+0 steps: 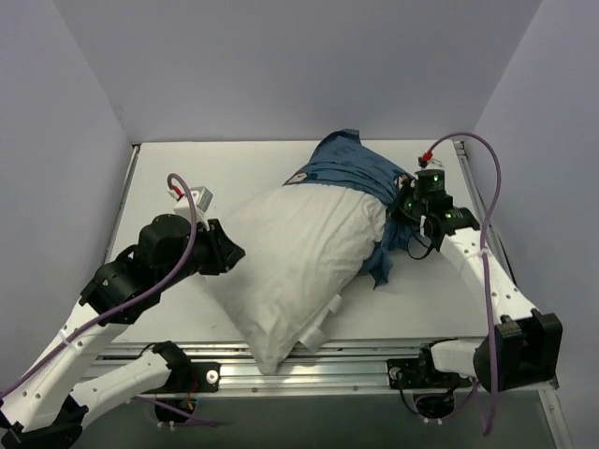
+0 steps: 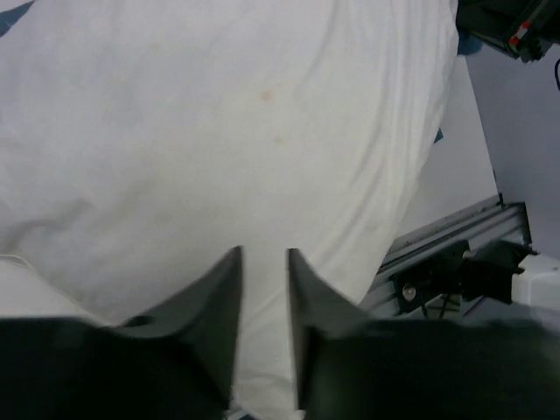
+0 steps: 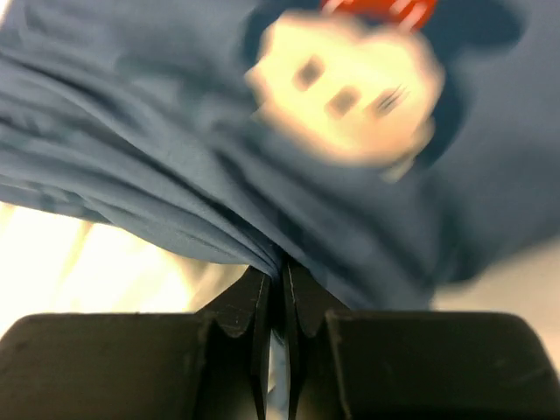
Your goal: Remove the pillowcase from the pillow
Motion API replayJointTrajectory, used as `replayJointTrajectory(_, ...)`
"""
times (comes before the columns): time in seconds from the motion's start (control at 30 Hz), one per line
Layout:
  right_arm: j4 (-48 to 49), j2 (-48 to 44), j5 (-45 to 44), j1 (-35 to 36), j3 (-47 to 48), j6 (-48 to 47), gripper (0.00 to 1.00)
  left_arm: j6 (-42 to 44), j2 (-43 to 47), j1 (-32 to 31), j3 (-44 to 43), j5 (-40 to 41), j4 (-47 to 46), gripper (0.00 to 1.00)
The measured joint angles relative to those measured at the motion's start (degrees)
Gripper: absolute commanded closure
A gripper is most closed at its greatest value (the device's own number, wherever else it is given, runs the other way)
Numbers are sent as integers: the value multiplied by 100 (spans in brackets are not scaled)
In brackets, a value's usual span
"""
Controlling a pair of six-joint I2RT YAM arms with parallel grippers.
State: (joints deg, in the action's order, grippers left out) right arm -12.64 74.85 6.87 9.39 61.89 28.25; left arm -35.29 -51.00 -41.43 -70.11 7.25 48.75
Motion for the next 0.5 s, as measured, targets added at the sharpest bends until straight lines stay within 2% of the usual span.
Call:
replayJointTrajectory(0.03, -13, -201, -155, 72, -186, -57, 100, -48, 142, -2, 153, -118, -11, 30)
replayJointTrajectory(0.07, -26, -424, -289, 146, -389, -101, 99, -127, 229, -11, 254, -225, -13, 18)
replayJointTrajectory(0.13, -109, -898, -472, 313, -748, -153, 98, -275, 236, -24, 299, -339, -9, 4)
replayJointTrajectory(0.27, -94, -1718, -566, 511, -1368, -149, 94, -348, -184, -17, -125, -243, 57, 6)
replayJointTrajectory(0.5, -31, -2159, -678, 535, -2004, -39, 92, -195, -1895, 59, -1910, 114, -125, 6)
